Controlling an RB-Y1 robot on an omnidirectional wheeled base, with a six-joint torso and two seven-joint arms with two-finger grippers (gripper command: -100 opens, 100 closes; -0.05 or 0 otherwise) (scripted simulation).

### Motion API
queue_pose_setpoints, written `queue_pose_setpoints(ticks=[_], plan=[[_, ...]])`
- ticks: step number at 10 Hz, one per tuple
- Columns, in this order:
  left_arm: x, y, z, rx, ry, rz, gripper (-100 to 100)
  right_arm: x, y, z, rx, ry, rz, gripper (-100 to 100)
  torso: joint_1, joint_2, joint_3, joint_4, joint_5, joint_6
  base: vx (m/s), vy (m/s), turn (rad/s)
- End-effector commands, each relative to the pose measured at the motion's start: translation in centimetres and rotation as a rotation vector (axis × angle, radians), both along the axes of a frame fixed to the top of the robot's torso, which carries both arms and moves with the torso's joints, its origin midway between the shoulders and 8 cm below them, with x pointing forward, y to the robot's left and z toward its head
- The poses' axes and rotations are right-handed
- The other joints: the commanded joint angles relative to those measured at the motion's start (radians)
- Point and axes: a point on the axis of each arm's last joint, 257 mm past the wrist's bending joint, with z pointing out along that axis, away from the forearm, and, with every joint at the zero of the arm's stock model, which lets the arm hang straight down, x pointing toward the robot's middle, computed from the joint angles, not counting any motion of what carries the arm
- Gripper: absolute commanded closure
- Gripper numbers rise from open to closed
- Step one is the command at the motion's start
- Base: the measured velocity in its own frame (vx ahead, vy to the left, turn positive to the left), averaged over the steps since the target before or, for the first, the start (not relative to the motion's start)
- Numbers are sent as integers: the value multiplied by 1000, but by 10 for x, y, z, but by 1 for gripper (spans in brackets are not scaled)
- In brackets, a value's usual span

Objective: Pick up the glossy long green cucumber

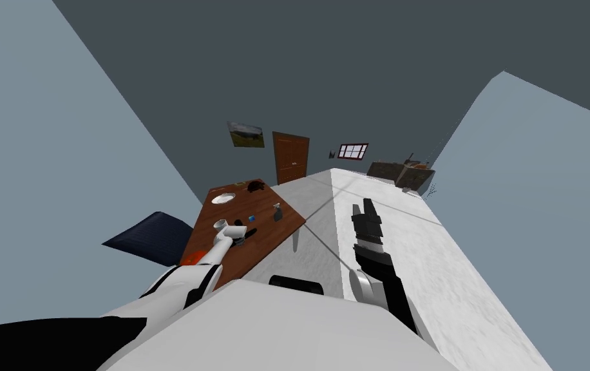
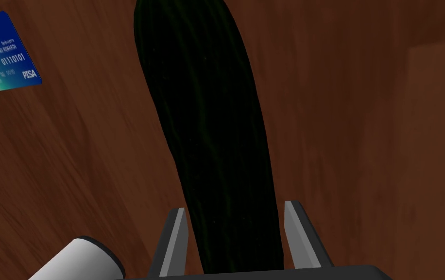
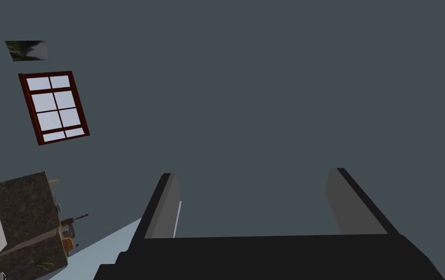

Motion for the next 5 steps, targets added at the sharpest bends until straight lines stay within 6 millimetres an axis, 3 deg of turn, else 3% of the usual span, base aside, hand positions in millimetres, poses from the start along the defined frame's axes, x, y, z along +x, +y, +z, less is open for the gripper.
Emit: queue_pose_setpoints(ticks=[1, 4, 5], plan=[[4, 1, 7, 0, 1, 4, 100, 0, 0, 0, 0, 0, 0, 0, 0, 0, 0, 0, 0, 0, -78, -22, -37], [7, 2, 13, 0, 0, 6, 100, 0, 0, 0, 0, 0, 0, 0, -1, 3, 2, 1, -1, -1, -56, -18, -16], [7, 2, 13, -1, 3, 7, 0, 0, 0, 0, 0, 0, 0, 0, 0, 1, 1, 1, -1, -1, -6, -2, 2]])
